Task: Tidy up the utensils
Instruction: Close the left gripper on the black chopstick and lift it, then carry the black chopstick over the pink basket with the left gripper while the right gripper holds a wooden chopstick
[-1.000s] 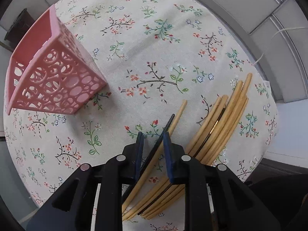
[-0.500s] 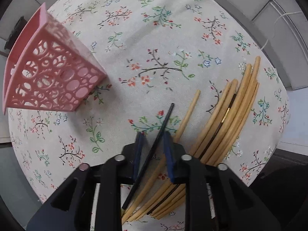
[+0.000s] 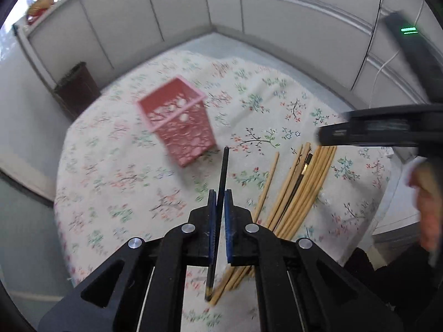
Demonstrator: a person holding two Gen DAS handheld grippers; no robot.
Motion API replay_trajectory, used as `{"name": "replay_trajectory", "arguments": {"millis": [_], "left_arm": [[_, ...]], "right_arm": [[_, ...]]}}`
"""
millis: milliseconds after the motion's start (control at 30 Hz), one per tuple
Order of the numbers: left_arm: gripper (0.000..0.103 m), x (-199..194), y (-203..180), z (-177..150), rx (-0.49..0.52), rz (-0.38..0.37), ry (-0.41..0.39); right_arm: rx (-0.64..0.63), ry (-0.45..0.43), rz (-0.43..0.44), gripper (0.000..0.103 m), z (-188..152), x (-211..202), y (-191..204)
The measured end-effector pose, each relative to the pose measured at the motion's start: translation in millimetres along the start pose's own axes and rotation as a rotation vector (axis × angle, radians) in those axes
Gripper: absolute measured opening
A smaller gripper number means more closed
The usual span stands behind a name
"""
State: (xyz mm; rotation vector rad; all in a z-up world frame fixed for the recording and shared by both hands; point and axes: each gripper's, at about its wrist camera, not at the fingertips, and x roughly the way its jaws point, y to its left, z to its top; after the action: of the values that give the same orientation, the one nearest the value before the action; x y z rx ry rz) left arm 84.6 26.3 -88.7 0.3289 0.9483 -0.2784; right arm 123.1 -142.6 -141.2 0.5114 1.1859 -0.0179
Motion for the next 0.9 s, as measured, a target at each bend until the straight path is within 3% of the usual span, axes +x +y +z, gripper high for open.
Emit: {"name": "replay_trajectory", "arguments": {"millis": [33,233,433,567,600,700,900], "left_arm": [[0.004,-18,7,-9,-0.017,0.026,-0.024],[0.004,-21,42,-30,-0.132,0.058,-0.083],[0.004,-32,58,-35,-0.163,0.044,-0.112],[0.004,-26,64,-39,-0.186,0.033,-0.129],[0.004,-26,66,-38,-0.192,0.034,-0.131],[0.004,-27,71,-38,-0.221,0.041,-0.137],[0.004,-34,82,-38,-0.302,0.029,-0.170]], "right_arm": [[-0.016,0.016,-0.010,0.066,2,10,12],[0.023,0.121,-0.039,0.036,14,60,49],[-0.026,0.157,-0.149,0.030,14,89,72],[-0.004,0.242,-0.185,0.031,12,115,81],[0.011,0.208,-0.188,0.030,12,114,83],[0.065,0.160,-0.164,0.010,14,114,83],[0.130,0.044,-0.001,0.007,8,93,66]]}}
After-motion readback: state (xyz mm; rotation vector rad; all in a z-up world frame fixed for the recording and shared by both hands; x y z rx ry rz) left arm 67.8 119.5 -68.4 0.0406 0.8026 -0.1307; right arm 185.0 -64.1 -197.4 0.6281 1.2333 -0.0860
